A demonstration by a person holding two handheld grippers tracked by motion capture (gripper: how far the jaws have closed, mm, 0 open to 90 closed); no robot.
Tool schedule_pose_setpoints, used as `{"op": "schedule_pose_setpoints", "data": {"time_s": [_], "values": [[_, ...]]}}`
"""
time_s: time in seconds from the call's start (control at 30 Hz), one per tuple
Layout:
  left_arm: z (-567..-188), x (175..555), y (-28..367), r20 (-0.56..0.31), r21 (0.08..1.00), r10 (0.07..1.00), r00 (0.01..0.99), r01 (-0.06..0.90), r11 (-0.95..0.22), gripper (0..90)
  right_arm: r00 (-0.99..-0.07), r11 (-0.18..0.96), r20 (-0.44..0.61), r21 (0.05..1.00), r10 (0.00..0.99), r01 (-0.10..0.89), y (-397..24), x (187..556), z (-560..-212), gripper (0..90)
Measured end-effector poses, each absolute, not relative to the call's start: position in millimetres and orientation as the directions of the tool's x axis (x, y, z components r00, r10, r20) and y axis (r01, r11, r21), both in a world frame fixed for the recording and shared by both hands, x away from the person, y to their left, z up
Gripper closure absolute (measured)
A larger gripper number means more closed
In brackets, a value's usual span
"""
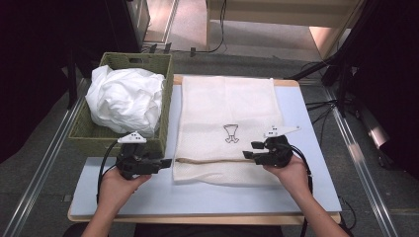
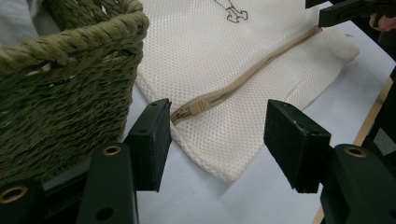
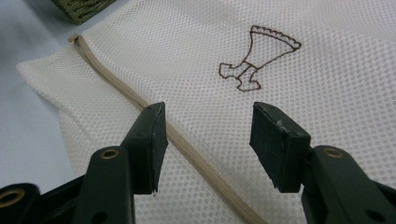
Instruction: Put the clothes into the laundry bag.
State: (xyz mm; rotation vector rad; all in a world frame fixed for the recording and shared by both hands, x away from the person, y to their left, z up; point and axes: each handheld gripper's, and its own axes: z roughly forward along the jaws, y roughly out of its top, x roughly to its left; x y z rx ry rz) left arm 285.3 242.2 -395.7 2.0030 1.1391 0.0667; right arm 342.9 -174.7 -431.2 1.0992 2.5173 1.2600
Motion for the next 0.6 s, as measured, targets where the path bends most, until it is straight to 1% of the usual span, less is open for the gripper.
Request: {"op": "schedule_pose_setpoints", "data": {"time_s": [0.2, 0.43, 0.53, 0.6], "values": [[-396, 286, 240, -0.327, 0.670, 0.736, 0.593, 0.694, -0.262, 42.0, -0.739, 0.395, 0.196, 0.742, 0.645, 0.541, -163, 342, -433, 46.3], [-397, 290, 237, -0.327, 0.670, 0.732, 0.598, 0.693, -0.267, 42.0, -0.744, 0.430, 0.192, 0.713, 0.640, 0.554, -148, 348, -442, 45.6], [-397, 291, 235, -0.330, 0.674, 0.724, 0.605, 0.688, -0.268, 42.0, -0.756, 0.456, 0.166, 0.710, 0.633, 0.537, -137, 349, -444, 45.3], [-397, 292, 235, -0.329, 0.671, 0.721, 0.610, 0.688, -0.275, 42.0, -0.756, 0.458, 0.166, 0.707, 0.633, 0.539, -133, 349, -444, 45.3]]}}
